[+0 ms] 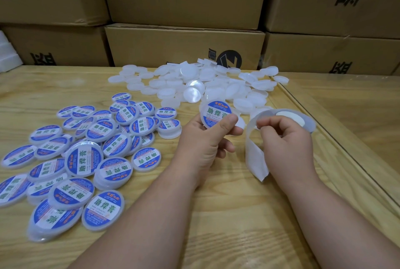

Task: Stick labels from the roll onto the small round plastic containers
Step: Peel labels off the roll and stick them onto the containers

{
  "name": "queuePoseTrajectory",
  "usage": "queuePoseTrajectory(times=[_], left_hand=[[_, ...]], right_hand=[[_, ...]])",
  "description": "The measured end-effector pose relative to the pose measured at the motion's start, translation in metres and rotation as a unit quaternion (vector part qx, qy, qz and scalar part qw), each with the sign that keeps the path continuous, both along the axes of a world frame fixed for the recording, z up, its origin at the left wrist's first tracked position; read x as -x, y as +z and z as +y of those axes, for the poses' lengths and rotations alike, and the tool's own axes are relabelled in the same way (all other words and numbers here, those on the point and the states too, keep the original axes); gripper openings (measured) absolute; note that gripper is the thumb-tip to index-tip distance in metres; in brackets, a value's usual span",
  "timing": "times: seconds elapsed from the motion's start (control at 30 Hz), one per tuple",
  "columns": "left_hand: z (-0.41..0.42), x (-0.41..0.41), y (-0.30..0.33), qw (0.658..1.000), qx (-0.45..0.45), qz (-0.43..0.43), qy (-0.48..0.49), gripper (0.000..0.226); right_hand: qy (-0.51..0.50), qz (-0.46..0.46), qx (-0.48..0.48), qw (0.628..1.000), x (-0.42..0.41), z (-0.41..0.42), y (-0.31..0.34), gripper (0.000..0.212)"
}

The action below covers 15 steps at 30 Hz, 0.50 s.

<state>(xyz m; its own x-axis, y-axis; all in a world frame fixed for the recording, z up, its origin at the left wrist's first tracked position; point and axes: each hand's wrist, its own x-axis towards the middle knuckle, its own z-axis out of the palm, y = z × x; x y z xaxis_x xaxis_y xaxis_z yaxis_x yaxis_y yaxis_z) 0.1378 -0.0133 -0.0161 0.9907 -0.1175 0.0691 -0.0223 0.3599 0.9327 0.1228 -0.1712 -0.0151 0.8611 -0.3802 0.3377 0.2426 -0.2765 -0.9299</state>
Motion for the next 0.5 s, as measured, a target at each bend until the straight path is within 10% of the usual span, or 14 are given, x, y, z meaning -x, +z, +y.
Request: queuePoseTrajectory(times=[0.23,0.5], left_hand=[[0.0016,0.0037,0.0046,1.000,-0.004,0.014,-0.003,0.024],[0.0030,-0.0010,0.0059,0.993,0.100,0.066,0.017,0.075]], right_hand=[[0.000,0.005,0.008,1.000,0.0009,-0.0007,0.0003,0.031],[-0.009,0.014,0.017,1.000,-0.0007,-0.0010,-0.0007,0.029]])
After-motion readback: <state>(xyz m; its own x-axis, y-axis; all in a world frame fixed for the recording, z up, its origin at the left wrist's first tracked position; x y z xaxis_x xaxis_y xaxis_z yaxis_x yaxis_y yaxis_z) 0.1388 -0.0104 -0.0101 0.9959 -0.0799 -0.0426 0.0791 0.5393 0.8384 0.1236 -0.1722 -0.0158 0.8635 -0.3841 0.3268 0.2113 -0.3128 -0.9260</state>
